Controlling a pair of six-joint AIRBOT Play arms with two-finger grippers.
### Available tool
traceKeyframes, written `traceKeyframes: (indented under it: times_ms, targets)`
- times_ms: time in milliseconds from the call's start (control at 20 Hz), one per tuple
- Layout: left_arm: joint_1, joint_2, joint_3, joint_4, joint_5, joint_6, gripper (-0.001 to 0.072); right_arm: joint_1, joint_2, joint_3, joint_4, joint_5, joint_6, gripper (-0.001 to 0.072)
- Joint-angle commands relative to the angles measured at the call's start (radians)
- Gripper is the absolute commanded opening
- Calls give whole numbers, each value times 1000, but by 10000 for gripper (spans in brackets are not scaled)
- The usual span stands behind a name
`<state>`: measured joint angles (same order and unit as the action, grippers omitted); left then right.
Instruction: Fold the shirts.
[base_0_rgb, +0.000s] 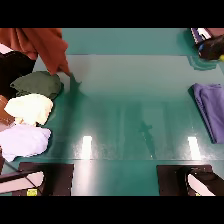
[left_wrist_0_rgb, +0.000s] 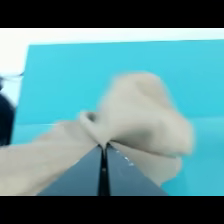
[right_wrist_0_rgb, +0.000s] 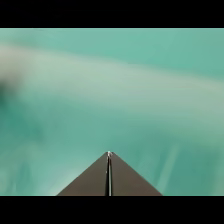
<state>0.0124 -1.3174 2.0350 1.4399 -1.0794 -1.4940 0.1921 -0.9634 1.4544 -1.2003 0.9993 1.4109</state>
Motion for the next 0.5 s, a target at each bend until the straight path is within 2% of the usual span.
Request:
traceKeyframes:
  times_ms: [0,300,350,400,450]
  targets:
    - [-185,127,-1,-11,-143,6,20,-32,0,95,-5,0,-6,17]
    - [-600,69,-258,-12,-129,2,25,-31,0,109,-5,51,-6,18]
    - [-646,46,-306,-11,-98,3,108,-31,0,109,-5,66,-6,17]
    - [-671,28,-335,-8,-66,3,385,-31,0,109,-5,80,-6,18]
    - [-674,10,-341,-1,-51,3,506,-31,0,109,-4,90,-6,17]
